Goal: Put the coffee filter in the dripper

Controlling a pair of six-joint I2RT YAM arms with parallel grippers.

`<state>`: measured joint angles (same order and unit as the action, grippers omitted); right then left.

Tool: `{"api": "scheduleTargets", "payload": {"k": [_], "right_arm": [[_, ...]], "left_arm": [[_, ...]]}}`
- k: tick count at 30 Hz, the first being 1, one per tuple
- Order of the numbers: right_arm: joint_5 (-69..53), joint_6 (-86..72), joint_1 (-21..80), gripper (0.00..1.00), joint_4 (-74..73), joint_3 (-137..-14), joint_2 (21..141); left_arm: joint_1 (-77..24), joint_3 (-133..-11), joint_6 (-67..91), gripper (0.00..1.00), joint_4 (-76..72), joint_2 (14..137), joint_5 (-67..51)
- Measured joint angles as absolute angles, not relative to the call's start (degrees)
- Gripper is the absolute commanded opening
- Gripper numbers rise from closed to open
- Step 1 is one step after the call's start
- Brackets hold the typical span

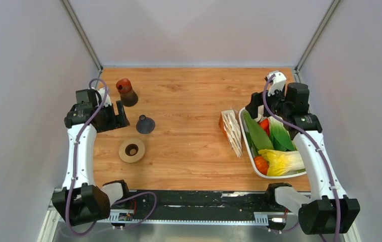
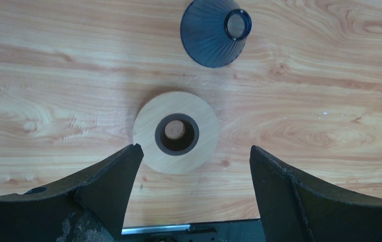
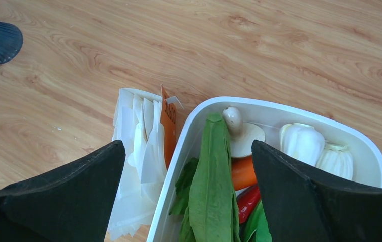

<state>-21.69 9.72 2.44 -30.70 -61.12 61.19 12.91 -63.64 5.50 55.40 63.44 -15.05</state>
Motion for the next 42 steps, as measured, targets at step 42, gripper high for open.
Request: {"api": "scheduleTargets", "payload": {"k": [42], "right_arm": [[-22.7,10.4,2.5,1.0,-47.0,-72.2,66.9]], "left_arm": [[25.1,-85.5,46.6,0.6,-14.7,119.0,-38.2]]}}
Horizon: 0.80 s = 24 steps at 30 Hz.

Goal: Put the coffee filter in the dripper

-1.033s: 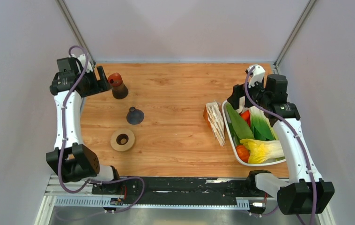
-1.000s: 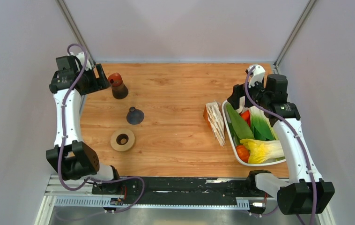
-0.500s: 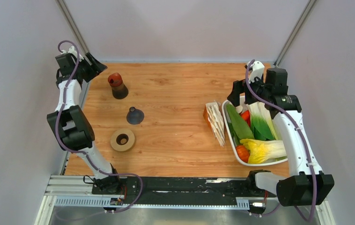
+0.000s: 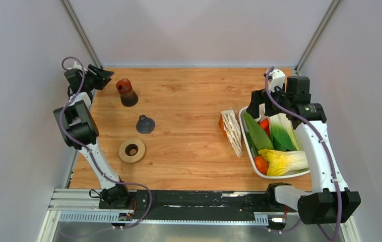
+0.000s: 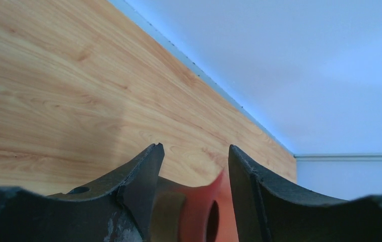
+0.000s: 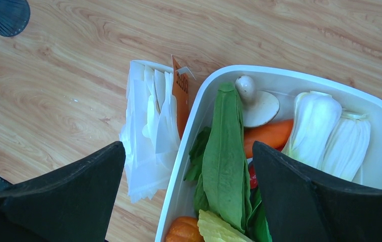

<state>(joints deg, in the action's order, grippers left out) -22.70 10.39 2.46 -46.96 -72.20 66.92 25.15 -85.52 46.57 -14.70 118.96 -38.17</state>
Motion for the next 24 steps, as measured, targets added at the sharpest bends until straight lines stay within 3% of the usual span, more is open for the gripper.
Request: {"api": "scheduleTargets", "payload": {"k": [8,24], "right_arm": [[-21.5,10.4,2.5,1.0,-49.2,-72.8,66.4],[-20.4,10.4,2.5,1.0,-50.5,-73.8,66.4]], "left_arm": [[25.2,-84.9,54.6,0.57,-22.0,126.7,-41.3],[21.1,-78.1,59.9,0.57,-29.4,127.3,-44.3]]}}
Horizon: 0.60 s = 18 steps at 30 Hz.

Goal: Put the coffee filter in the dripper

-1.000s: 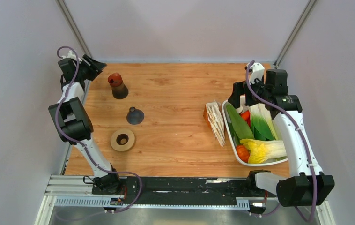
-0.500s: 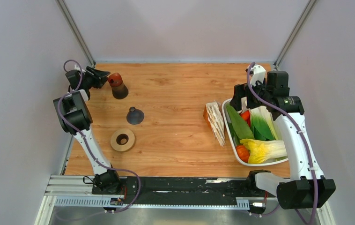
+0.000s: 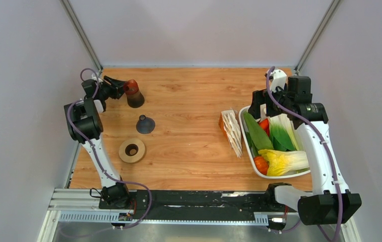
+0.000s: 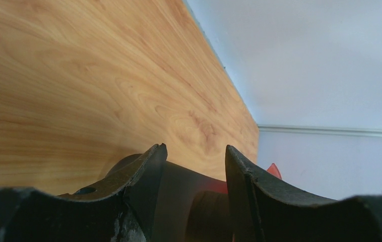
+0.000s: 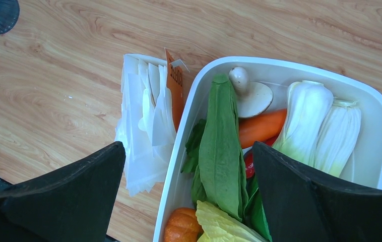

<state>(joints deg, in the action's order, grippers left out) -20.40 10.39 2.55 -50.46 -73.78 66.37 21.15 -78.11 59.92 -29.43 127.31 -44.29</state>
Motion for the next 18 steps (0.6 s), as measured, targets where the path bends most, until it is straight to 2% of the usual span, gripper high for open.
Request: {"api": "scheduleTargets", "payload": {"k": [18], "right_arm": [[-19.0,10.4,2.5,1.0,-50.8,-71.9,62.1]], "left_arm": [[8.4,-72.7,60.7,0.58,-30.4,126.0,-46.0]]}}
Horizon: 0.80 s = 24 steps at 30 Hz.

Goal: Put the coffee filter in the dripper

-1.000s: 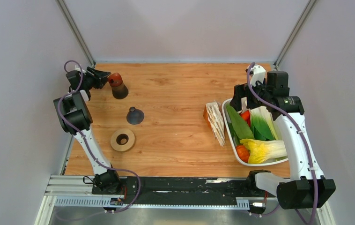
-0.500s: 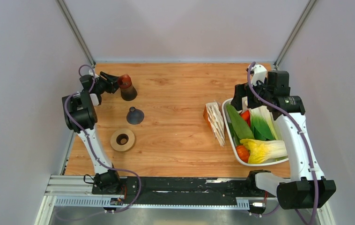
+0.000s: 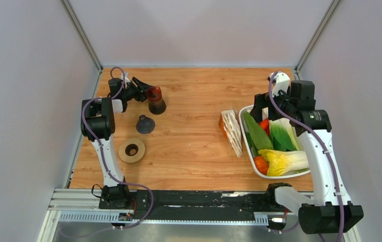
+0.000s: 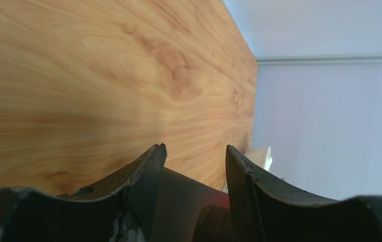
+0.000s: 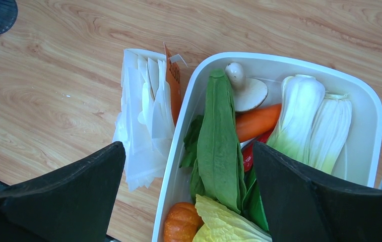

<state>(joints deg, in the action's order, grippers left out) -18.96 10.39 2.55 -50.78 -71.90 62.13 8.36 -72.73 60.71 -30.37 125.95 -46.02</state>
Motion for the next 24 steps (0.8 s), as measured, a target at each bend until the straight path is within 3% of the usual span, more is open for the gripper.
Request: {"api": "scheduleTargets", "payload": {"k": [24], "right_arm": [[-18.7,10.4,2.5,1.0,-51.7,-67.8,57.8]], "left_arm": [[-8.9,-61.5,56.5,0.59,-26.8,116.9,-49.3]]}}
